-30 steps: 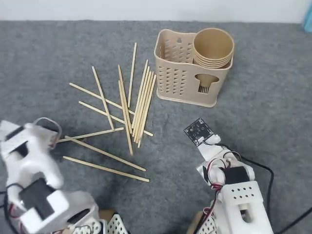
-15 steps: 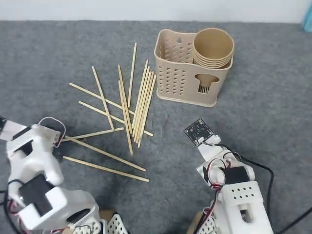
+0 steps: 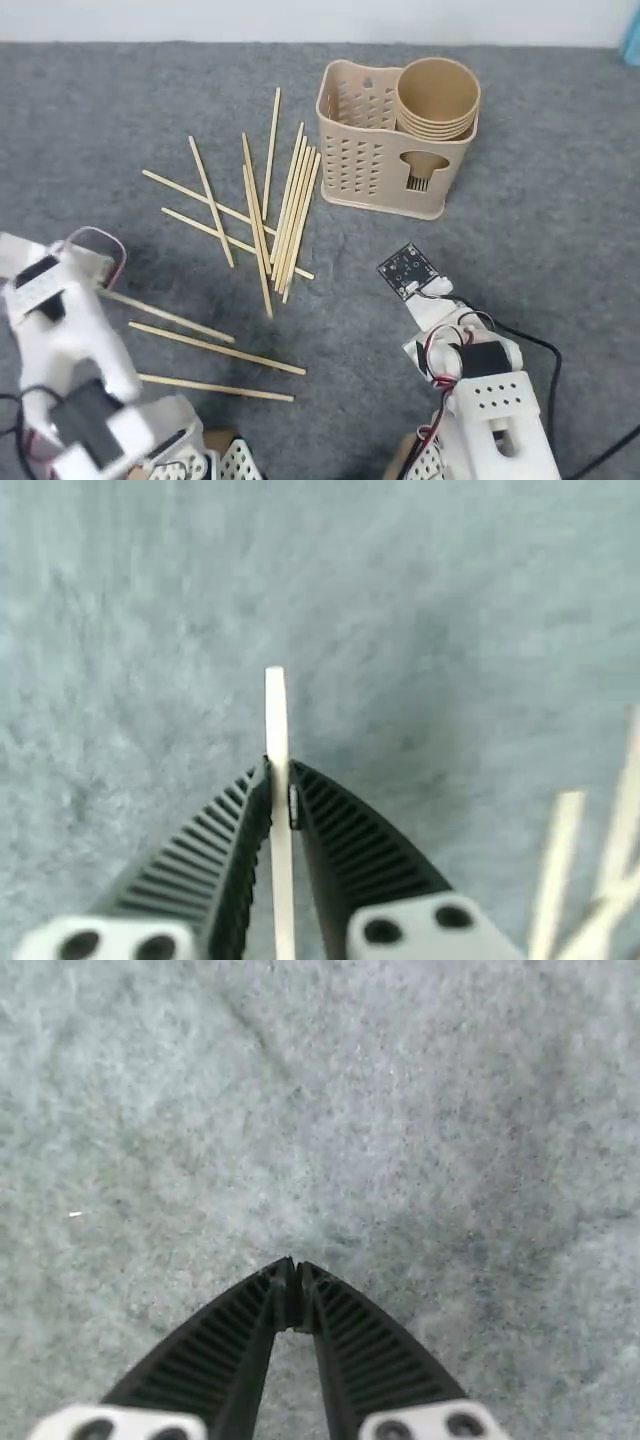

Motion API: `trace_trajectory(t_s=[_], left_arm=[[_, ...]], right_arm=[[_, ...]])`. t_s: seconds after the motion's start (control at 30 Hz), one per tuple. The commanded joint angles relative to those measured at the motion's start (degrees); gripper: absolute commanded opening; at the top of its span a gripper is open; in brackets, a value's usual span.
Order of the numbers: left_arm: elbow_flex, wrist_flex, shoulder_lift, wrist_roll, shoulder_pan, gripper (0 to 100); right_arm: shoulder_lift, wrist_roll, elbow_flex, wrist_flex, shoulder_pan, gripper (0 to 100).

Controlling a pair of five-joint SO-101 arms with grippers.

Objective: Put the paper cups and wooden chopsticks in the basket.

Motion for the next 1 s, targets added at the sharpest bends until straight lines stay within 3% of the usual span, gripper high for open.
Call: trace_trajectory(t_s=[0.0,0.2,0.37,0.5,0.77,0.97], left_arm=[[-1.80,-0.97,-15.82,-0.53,0.26,1],[-1.89,-0.97,-35.16,-0.79,2.99,1],[-2.33,-1.85,-48.70,-1.14,9.14,1],[-0.57,-12.75,-57.41,-5.27,15.74,1],[6.20,-48.97,-63.03,-6.68,32.35,1],[1.36,-51.34,-57.32,-8.79,44.57,1]], right_arm=[[-1.27,1.05,-0.53,0.57,0.22,0.7],[-1.27,1.05,-0.53,0.57,0.22,0.7],[-1.27,0.97,-0.53,0.57,0.22,0.7],[-1.27,0.88,-0.53,0.48,0.22,0.7],[-1.27,0.70,-0.53,0.48,0.22,0.7],[-1.27,0.79,-0.53,0.48,0.22,0.7]])
